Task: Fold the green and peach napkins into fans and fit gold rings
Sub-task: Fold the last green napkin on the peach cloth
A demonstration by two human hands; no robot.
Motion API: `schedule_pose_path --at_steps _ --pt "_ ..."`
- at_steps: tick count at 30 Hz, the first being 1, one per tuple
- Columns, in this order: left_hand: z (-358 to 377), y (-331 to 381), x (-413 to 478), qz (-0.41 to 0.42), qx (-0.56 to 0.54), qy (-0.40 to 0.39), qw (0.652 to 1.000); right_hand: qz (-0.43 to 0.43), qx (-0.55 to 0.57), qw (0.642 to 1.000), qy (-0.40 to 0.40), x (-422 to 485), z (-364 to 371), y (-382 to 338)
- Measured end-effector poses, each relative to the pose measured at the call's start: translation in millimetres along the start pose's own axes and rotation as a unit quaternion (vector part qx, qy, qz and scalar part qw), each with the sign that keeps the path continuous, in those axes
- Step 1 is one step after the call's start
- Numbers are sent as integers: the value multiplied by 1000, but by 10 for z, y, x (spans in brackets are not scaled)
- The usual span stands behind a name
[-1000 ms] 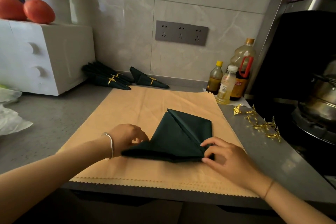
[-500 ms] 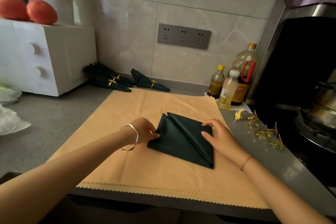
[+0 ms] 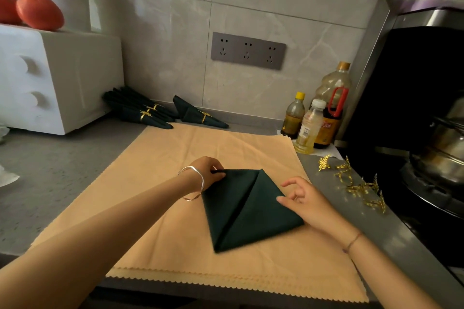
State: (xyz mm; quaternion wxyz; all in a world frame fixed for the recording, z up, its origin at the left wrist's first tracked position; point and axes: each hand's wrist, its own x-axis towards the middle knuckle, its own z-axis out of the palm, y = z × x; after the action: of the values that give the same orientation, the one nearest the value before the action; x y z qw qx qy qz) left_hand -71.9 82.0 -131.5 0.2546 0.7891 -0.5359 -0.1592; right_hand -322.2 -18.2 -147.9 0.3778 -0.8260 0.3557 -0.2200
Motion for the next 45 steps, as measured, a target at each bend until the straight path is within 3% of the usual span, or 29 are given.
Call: schedule_pose_path --at_steps 4,9,15,19,29,32,34,37,41,45 --pt "74 75 60 8 21 -6 1000 11 -19 1000 15 -46 39 16" --pt "172 160 -332 21 82 56 995 11 -55 996 71 154 116 -66" --pt "410 251 -964 29 124 -14 992 35 -40 994 96 307 278 -136" --pt "524 292 -981 8 130 -21 991 37 -27 990 131 275 333 -93" --pt "640 385 -929 4 204 -13 979 24 -104 980 167 216 398 -113" --pt "647 378 -935 4 217 -5 976 -27 -193 969 154 215 358 -113" --pt "656 378 -931 1 219 -3 976 -111 -241 955 131 183 333 -166" --pt "661 379 -921 2 221 0 975 -190 -244 951 -12 48 368 -302" --pt "666 369 -929 8 222 9 975 -157 -291 926 -181 -53 397 -280" --pt "679 345 -934 26 208 21 978 -120 -355 905 -201 62 387 -187"
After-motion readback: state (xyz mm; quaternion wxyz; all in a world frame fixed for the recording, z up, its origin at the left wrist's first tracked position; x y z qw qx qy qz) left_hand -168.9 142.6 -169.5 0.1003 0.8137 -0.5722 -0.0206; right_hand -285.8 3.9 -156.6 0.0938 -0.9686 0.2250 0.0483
